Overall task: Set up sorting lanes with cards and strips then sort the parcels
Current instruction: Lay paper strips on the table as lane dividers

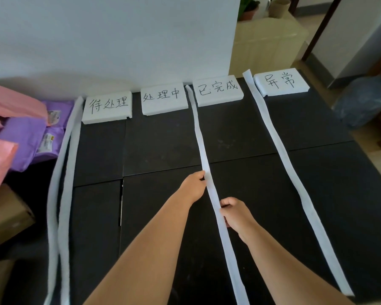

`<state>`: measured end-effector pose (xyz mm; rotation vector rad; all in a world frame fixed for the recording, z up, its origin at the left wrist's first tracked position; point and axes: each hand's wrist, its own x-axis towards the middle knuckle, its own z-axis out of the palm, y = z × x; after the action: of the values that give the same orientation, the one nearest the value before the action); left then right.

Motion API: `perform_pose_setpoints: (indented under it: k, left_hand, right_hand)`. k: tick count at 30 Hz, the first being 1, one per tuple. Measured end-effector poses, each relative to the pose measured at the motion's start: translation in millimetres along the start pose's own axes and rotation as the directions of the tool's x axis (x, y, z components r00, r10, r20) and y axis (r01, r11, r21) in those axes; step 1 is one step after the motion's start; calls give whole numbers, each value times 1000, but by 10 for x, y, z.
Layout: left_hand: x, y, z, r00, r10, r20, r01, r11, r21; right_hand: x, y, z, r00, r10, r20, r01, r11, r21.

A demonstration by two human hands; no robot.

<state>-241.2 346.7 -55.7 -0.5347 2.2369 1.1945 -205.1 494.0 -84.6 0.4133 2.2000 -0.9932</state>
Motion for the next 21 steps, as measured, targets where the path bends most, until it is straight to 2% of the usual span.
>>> perform_pose_setpoints:
  k: [5, 8, 15, 21]
  left_hand:
    - [-91, -127, -3, 1000, 10, 4, -10, 999, -31]
    - [-143, -231, 9, 1000, 9, -13, -9, 999, -33]
    - [-256, -436, -17, 994, 33, -102, -38, 998, -51]
    - [-502, -575, 124, 975, 145, -168, -122, 982, 144]
  right_hand:
    - [-9, -5, 65, 990, -112, -82, 92, 972, -218]
    - [-31, -24, 111, 985, -127, -121, 89, 955, -282]
    - [-93, 2, 118, 963, -166, -211, 105, 956, -273]
    - [-295, 286, 35, 957, -190, -218, 138, 963, -232]
